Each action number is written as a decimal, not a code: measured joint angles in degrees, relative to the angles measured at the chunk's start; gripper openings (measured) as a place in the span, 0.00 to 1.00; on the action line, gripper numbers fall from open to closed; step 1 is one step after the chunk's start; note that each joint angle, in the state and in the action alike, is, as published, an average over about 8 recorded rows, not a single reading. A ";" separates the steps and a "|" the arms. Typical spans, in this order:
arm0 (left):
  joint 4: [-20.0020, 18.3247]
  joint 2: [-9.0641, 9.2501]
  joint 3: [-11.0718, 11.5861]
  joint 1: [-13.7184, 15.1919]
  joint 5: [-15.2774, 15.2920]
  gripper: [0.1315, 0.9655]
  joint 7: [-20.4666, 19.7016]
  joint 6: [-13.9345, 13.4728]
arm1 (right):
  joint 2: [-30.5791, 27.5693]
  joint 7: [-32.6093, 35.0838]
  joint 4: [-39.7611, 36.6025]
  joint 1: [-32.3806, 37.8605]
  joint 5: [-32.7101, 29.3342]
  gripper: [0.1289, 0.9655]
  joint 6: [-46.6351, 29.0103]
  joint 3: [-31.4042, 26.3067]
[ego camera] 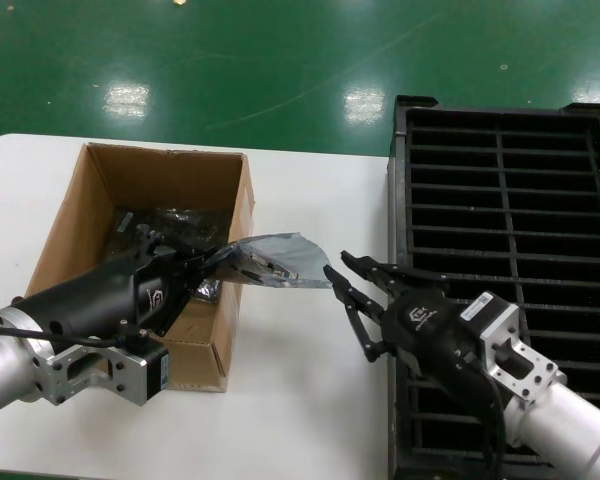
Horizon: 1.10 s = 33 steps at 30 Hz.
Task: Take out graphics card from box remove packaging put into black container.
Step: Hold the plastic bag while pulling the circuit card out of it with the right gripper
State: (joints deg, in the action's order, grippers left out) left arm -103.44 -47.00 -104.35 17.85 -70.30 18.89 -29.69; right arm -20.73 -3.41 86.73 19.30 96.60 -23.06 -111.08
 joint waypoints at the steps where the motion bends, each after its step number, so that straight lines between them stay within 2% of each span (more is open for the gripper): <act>1: 0.00 0.00 0.00 0.00 0.00 0.01 0.00 0.00 | 0.00 -0.33 0.07 0.28 -0.38 0.16 0.00 -0.26; 3: 0.00 0.00 0.00 0.00 0.00 0.01 0.00 0.00 | -0.02 -1.05 0.28 0.78 -1.19 0.12 0.04 -0.77; 7: 0.00 0.00 0.00 0.00 0.00 0.01 0.00 0.00 | -0.08 -2.81 1.01 1.47 -3.10 0.12 0.27 -1.75; 15: 0.00 0.00 0.00 0.00 0.00 0.01 0.00 0.00 | 0.43 -5.78 1.68 2.53 -6.41 0.02 0.52 -3.19; 24: 0.00 0.00 0.00 0.00 0.00 0.01 0.00 0.00 | 0.93 -6.95 -0.13 4.54 -7.95 0.01 -0.96 -3.91; 33: 0.00 0.00 0.00 0.00 0.00 0.01 0.00 0.00 | -0.23 -6.70 -3.67 9.31 -8.97 0.01 -5.54 -4.90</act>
State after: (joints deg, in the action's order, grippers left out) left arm -103.45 -46.99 -104.35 17.85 -70.30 18.89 -29.69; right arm -20.96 -10.11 83.06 28.60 87.63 -28.61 -115.98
